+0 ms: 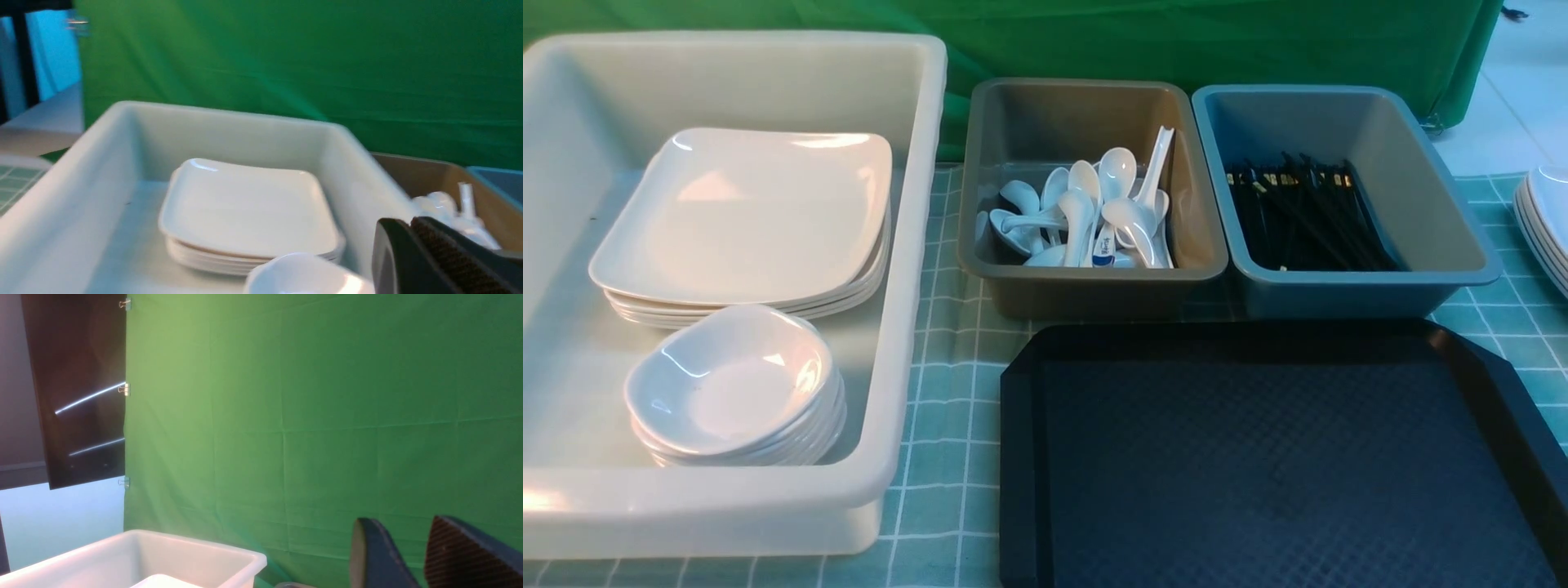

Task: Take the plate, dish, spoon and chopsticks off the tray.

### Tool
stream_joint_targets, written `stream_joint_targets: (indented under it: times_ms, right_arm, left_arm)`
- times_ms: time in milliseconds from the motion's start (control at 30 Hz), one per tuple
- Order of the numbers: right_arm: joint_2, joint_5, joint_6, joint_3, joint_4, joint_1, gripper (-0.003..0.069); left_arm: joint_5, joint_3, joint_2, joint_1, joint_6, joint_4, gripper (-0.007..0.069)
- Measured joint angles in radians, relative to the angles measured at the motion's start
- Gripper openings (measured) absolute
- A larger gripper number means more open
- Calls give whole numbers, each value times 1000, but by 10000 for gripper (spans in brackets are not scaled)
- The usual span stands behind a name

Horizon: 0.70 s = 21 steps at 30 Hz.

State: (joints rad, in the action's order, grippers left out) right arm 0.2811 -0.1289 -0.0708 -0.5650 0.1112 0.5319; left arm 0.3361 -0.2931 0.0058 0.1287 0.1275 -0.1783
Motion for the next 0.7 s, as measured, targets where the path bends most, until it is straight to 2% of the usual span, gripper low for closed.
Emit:
stream_joint_targets:
  times_ms: [133, 300, 700]
  right_arm:
    - [0, 0, 0, 0, 0, 0, 238]
    - [0, 0, 0, 0, 0, 0, 239]
    - [0, 0, 0, 0, 0, 0, 239]
  left_arm:
    - [-89, 117, -5, -2, -13, 54, 17]
    - [-150, 255, -5, -104, -30, 166, 17]
    - [-116, 299, -5, -118, -60, 166, 17]
